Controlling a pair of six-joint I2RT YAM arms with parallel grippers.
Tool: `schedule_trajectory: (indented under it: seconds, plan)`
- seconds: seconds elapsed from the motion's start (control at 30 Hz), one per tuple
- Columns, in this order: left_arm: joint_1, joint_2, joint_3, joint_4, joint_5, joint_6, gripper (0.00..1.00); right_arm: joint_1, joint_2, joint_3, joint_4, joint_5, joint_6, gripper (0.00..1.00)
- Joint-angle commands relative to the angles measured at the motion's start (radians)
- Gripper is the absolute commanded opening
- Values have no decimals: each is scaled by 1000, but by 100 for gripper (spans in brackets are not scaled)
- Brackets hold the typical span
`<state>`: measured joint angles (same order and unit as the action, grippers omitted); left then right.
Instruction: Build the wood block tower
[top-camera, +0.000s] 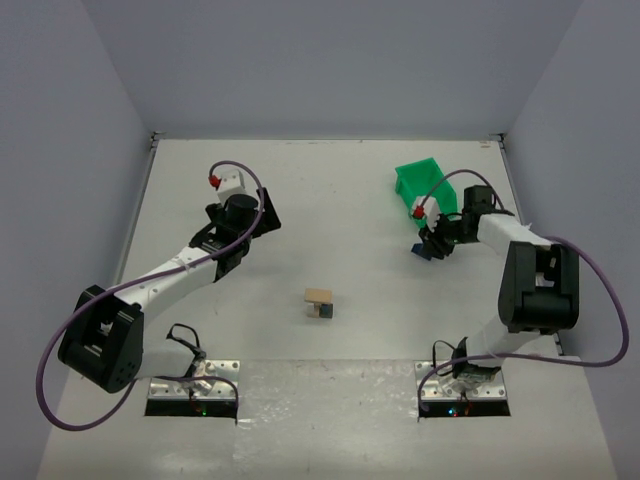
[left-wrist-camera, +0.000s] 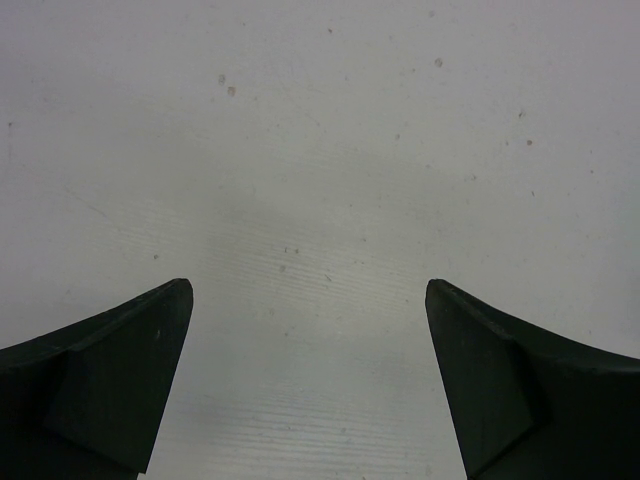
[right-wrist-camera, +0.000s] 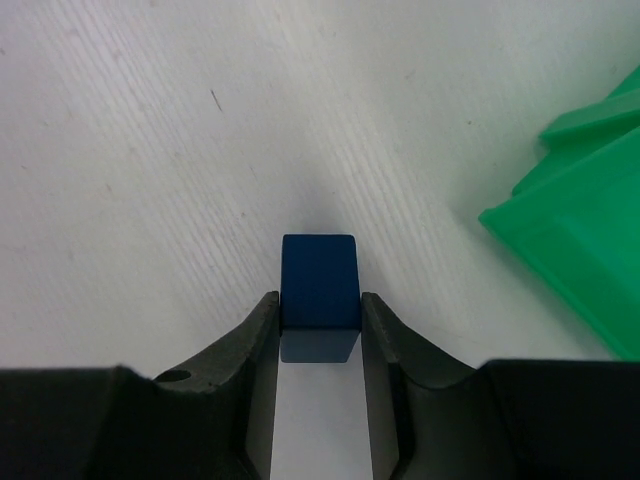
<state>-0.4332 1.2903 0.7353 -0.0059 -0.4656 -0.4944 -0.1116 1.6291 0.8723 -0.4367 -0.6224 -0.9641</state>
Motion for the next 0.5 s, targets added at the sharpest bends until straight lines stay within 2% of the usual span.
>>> schedule_trajectory:
  seconds: [0.0,0.17,0.27,0.37,0.47]
  plan:
    - [-6,-14,42,9,-36,-33,100,89,-180,67,-6,-150,124,14]
    - [-18,-55,42,9,-60,-43,100,268,-248,175,44,-90,274,12]
    - [-36,-114,28,21,-105,-61,100,358,-190,397,16,-66,438,13]
    - [-58,-173,4,41,-168,-69,100,447,-105,591,-41,28,553,13]
    - [-63,-240,-15,43,-220,-70,100,558,-25,739,-134,147,593,14]
